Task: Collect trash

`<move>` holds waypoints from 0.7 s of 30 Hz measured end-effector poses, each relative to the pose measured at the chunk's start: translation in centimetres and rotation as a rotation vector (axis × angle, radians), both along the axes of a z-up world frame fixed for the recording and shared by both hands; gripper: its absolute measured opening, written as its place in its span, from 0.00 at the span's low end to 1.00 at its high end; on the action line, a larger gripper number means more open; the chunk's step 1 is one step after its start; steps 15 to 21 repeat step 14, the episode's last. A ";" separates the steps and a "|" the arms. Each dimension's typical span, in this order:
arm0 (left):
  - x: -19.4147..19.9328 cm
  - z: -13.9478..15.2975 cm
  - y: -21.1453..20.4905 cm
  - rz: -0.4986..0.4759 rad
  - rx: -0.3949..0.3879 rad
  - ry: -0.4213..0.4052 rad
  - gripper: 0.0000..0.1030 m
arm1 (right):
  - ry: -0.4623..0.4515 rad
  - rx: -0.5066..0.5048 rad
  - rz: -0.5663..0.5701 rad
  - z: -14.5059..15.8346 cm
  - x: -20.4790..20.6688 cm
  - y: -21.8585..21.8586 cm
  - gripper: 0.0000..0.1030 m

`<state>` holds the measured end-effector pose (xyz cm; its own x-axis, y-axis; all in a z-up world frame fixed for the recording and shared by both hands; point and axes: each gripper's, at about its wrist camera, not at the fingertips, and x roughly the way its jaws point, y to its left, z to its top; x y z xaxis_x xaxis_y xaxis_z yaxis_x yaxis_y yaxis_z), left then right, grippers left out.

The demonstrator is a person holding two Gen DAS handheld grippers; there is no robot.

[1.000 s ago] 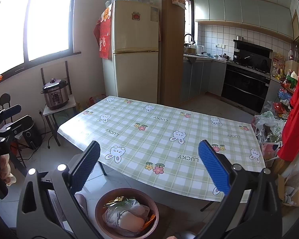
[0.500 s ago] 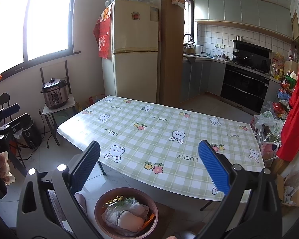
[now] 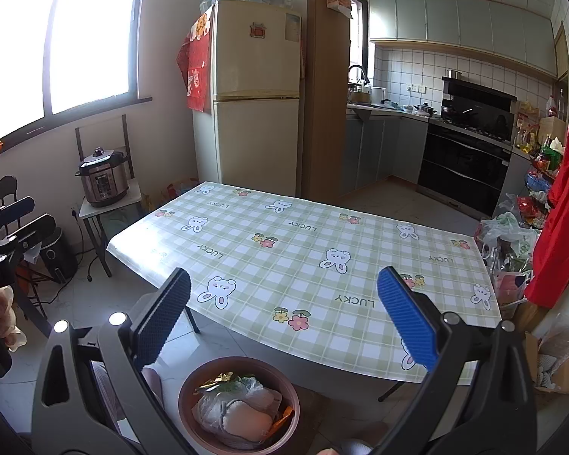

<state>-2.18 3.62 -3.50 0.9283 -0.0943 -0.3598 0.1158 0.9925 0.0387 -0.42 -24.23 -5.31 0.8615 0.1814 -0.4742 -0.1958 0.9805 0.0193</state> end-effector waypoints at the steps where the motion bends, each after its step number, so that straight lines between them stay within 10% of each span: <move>1: 0.0 0.0 0.0 0.001 -0.001 -0.001 0.94 | 0.000 0.000 0.000 0.0 0.0 0.0 0.94; 21: -0.4 -0.2 0.3 0.017 -0.005 0.003 0.94 | 0.000 -0.002 -0.001 0.1 0.0 0.2 0.94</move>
